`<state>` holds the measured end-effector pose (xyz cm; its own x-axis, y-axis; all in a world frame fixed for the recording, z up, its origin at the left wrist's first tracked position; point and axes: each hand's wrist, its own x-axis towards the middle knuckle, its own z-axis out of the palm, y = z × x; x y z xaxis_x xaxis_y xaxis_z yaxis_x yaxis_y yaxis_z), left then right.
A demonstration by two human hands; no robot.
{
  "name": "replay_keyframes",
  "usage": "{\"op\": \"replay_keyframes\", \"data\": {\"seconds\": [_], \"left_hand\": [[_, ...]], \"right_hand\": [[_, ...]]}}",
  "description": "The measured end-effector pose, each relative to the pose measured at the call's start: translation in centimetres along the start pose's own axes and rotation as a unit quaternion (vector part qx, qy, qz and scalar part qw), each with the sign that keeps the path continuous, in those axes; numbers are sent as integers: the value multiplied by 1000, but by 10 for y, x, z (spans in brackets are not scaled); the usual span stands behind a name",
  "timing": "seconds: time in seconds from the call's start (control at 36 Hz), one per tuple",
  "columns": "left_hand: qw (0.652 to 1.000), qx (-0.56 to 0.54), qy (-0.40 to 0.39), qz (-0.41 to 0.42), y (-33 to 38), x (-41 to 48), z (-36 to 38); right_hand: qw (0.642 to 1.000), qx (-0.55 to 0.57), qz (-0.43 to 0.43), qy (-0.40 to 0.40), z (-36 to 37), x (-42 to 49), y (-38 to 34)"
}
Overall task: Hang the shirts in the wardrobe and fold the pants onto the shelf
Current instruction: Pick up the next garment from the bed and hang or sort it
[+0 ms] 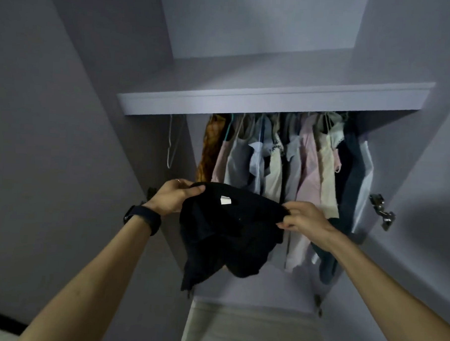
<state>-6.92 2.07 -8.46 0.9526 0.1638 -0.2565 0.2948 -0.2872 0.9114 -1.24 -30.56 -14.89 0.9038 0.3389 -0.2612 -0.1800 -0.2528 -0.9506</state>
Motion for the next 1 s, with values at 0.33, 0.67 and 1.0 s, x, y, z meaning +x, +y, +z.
{"op": "replay_keyframes", "data": {"seconds": [0.33,0.67,1.0], "left_hand": [[986,-149,-14,79,3,-16,-34],[933,281,137,181,-23,-17,-50],[664,661,325,127,-19,-32,-109]], "right_hand": [[960,-161,-220,-60,84,27,-82],[948,-181,-220,-144,153,65,-110],[962,-202,-158,-98,204,154,-126]]}}
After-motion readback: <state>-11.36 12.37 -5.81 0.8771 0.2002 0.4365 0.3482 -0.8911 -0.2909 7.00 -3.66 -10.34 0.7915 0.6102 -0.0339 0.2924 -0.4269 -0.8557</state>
